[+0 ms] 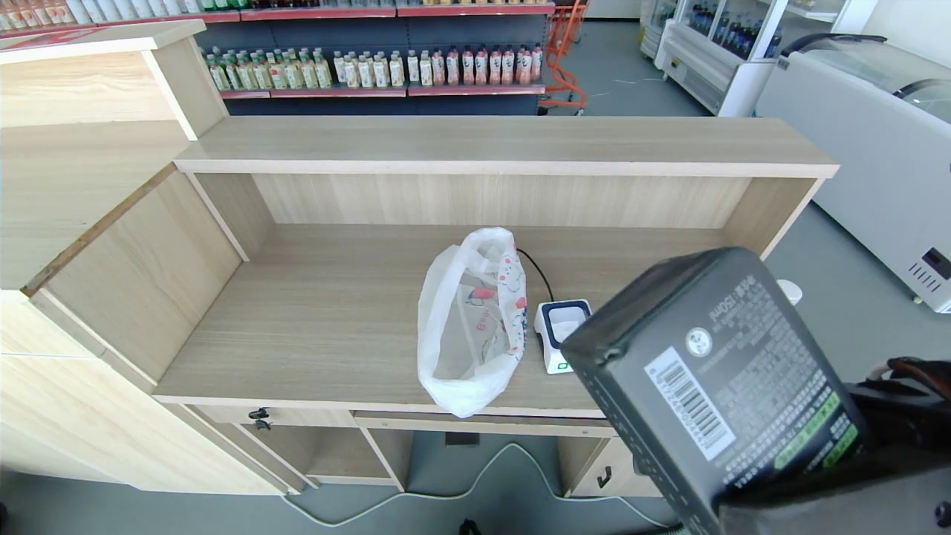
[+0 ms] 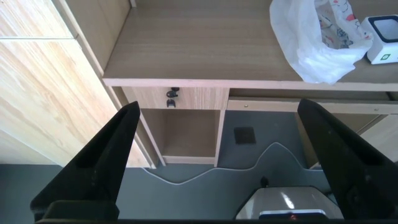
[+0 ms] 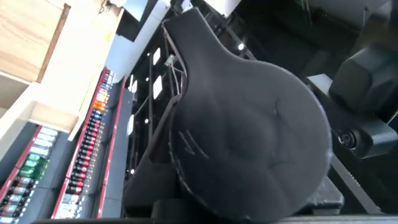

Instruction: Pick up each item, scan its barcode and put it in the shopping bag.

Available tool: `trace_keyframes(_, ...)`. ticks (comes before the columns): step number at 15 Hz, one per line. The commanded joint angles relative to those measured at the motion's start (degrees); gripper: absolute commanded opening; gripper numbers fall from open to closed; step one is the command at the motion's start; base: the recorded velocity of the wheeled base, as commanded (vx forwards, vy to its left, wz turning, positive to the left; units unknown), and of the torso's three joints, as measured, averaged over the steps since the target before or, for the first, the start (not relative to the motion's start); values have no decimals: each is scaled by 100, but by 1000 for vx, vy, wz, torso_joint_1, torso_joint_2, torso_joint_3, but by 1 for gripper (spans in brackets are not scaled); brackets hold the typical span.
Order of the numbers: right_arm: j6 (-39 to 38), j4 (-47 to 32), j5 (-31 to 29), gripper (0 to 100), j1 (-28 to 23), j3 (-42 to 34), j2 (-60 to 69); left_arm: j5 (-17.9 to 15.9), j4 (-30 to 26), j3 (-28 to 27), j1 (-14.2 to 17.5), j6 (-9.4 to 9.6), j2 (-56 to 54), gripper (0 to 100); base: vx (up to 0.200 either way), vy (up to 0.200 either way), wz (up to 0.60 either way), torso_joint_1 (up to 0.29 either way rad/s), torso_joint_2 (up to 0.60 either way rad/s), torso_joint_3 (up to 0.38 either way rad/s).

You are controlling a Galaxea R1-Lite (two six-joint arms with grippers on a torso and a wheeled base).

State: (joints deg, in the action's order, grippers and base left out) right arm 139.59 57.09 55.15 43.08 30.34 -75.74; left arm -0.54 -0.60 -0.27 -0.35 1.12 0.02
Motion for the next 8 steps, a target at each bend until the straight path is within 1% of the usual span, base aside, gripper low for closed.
trace_keyframes(1, -2, -119, 101, 0, -37, -2, 156, 1, -2, 0, 0, 2, -2, 100, 0, 0, 0, 0, 0, 0)
trace_keyframes(4, 42, -356, 180, 0, -89, -28, 253, 1, -2, 0, 0, 2, -2, 100, 0, 0, 0, 0, 0, 0)
trace_keyframes(8, 173, -875, 198, 0, -397, -37, 472, 1, -2, 0, 0, 2, -2, 100, 0, 0, 0, 0, 0, 0)
